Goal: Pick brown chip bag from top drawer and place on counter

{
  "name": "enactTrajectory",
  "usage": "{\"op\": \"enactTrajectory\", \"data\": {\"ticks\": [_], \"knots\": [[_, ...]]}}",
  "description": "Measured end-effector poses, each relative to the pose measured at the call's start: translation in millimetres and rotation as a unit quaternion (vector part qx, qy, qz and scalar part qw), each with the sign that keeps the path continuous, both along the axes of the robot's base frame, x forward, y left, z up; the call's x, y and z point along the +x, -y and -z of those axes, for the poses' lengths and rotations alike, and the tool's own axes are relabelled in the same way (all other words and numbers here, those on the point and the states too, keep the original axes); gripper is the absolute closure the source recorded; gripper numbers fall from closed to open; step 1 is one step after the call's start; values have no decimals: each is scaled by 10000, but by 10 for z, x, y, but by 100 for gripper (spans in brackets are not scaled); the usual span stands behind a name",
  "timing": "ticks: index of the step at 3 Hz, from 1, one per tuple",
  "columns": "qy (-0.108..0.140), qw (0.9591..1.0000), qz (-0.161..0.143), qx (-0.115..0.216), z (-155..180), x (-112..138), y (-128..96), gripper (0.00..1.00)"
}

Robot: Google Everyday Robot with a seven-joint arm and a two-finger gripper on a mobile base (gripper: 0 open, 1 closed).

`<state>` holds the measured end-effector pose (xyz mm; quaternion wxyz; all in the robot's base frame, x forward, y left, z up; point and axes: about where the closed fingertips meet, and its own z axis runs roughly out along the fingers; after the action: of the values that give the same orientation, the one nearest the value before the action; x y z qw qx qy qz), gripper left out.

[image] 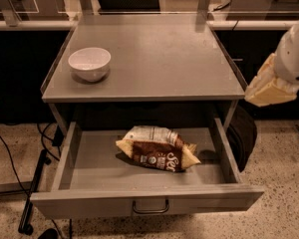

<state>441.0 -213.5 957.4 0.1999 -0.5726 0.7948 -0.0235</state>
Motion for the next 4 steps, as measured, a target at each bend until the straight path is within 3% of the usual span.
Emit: {"op": "enactTrajectory", "data": {"ticks": [2, 3, 4], "knots": [[360, 9972, 148, 639, 352, 33, -156, 100], [696, 9922, 98, 1030, 551, 123, -310, 100], [705, 9922, 96, 1028, 550, 123, -313, 100]]}}
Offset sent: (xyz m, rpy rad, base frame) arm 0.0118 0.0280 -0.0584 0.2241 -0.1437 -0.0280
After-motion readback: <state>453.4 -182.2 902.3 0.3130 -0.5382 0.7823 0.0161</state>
